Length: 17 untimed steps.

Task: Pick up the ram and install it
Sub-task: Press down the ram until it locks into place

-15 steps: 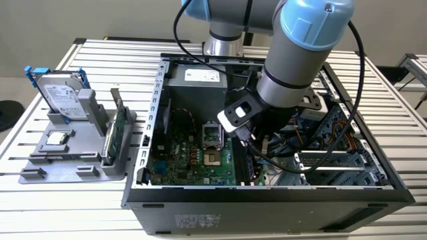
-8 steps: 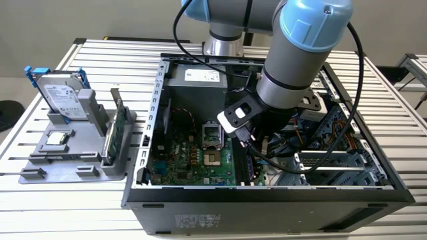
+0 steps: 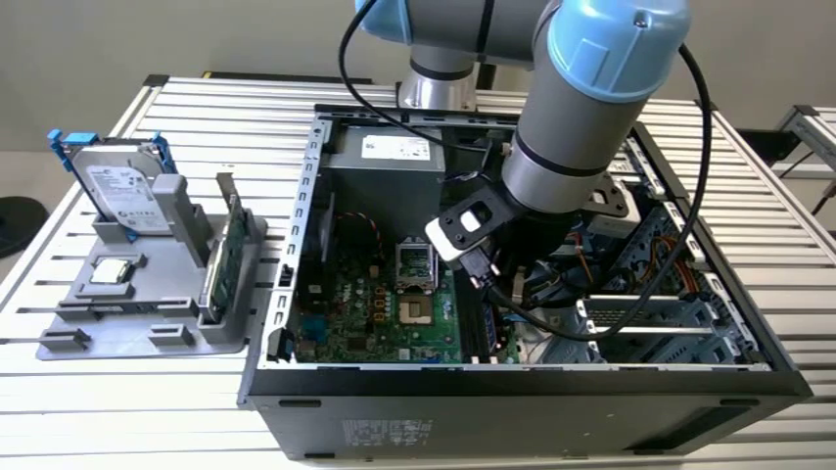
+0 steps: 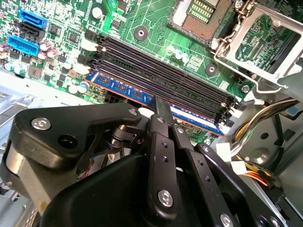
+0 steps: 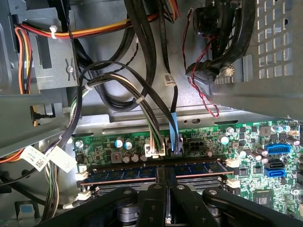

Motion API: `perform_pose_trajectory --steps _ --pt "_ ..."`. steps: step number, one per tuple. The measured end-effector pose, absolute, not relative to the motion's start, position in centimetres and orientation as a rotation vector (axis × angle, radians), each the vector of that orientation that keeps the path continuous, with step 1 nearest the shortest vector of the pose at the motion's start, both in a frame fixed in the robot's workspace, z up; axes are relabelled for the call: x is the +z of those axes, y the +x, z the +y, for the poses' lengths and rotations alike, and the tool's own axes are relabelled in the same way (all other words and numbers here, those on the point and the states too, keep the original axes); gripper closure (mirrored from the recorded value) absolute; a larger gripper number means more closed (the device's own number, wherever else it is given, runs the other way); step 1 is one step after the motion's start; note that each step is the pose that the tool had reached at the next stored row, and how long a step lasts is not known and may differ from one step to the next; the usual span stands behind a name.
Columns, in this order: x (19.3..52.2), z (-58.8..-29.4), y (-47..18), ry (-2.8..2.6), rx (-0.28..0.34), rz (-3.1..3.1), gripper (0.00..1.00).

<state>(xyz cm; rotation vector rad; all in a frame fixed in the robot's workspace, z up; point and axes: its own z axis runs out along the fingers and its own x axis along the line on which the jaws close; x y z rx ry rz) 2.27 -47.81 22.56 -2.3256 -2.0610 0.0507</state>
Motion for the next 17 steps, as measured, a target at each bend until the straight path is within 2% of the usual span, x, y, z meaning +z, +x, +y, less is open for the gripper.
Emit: perform_pose_trajectory --steps 17 --pt "22.33 -47.75 2.27 -2.325 0.050 -2.062 1.00"
